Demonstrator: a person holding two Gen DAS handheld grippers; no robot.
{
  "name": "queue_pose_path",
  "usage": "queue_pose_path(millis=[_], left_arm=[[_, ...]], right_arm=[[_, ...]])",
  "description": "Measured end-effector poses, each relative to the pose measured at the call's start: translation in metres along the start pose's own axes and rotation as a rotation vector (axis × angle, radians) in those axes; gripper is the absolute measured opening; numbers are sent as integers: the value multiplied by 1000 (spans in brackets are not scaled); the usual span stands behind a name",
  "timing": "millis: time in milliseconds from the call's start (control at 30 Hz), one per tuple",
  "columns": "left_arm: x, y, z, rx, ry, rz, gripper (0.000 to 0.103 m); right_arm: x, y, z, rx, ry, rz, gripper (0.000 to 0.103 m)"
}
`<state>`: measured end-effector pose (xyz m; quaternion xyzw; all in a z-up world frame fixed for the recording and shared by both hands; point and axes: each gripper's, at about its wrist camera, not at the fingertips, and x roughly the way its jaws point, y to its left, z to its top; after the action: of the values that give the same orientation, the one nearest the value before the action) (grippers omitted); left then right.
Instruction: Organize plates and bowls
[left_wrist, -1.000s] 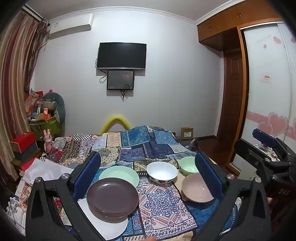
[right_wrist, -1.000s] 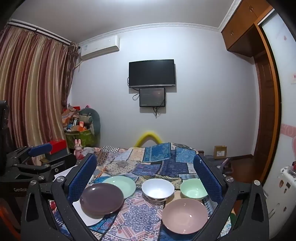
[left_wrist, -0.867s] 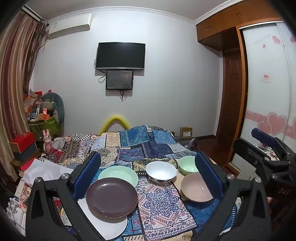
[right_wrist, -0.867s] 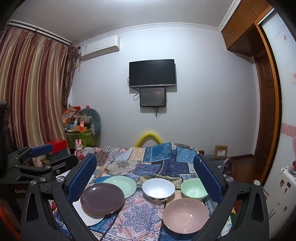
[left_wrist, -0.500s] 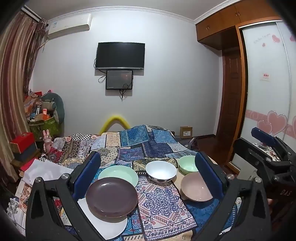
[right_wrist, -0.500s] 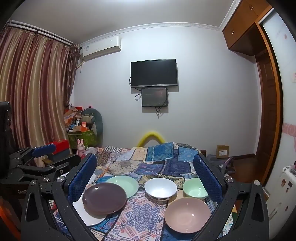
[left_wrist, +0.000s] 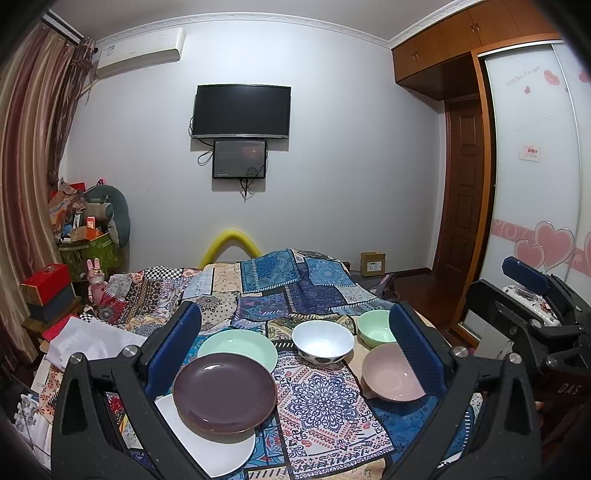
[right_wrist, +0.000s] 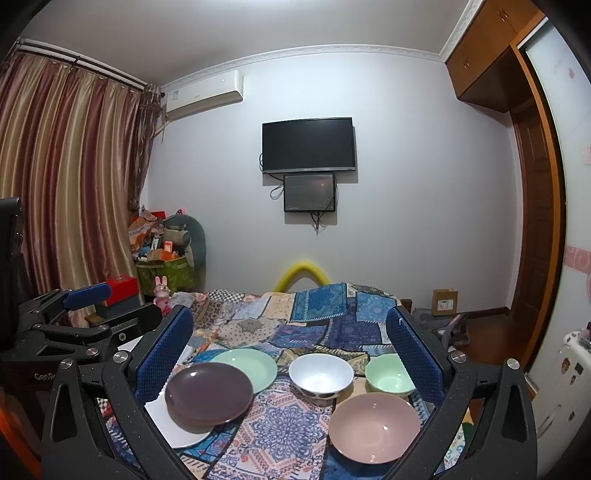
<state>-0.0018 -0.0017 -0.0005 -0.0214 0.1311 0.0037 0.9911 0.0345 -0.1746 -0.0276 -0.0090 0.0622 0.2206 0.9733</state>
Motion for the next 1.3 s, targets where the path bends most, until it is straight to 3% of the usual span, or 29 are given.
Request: queue_pose_path(millis=[1300], left_arm=[[3, -1, -3, -3, 6, 8, 103]], right_arm=[[0, 1, 1, -5, 1, 1, 103]])
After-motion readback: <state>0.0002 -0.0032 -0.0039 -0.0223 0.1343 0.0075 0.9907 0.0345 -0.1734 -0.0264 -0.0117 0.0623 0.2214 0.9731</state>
